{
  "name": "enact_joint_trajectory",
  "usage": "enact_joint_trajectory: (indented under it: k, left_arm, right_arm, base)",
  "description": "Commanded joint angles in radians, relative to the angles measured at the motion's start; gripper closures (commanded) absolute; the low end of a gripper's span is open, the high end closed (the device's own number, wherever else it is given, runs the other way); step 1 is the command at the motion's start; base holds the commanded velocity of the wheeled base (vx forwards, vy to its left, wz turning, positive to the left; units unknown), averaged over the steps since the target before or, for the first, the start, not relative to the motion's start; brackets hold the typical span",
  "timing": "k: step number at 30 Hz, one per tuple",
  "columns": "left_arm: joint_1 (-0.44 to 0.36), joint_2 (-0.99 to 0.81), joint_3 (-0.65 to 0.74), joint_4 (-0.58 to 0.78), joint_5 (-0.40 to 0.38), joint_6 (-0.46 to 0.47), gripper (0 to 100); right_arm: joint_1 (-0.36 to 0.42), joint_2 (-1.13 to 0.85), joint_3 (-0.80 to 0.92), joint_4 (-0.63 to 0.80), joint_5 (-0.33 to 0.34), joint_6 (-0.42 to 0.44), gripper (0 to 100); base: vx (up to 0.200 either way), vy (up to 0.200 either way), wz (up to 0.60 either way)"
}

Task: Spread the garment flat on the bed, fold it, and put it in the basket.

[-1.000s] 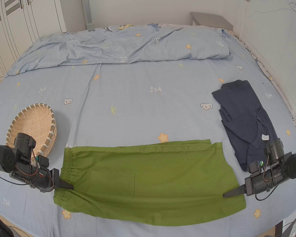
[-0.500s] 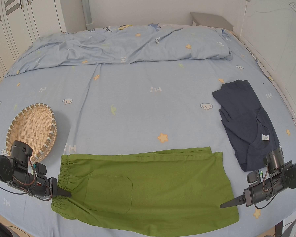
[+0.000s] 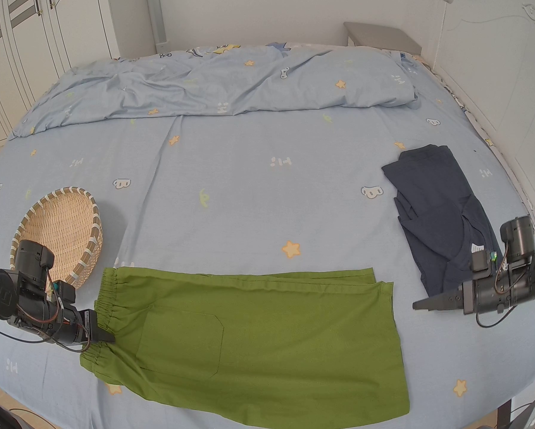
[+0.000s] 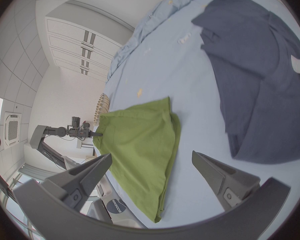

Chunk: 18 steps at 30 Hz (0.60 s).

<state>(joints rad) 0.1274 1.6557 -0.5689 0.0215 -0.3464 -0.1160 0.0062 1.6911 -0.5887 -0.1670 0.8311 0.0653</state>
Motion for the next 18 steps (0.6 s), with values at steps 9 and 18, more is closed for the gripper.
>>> enact_joint_trajectory:
  k: [9,18]
  left_arm:
    - [0.003,-0.240,-0.112,0.173,0.037,-0.001,100]
    - [-0.193,-0.315,-0.243,0.290,0.070,-0.048,100]
  right_arm:
    - [0.011,-0.134,-0.164,0.172,-0.003,0.004,0]
    - [0.034,-0.139,-0.157,0.172,-0.015,0.004,0]
  base:
    - [0.000,0.000,0.00]
    - [0.000,0.000,0.00]
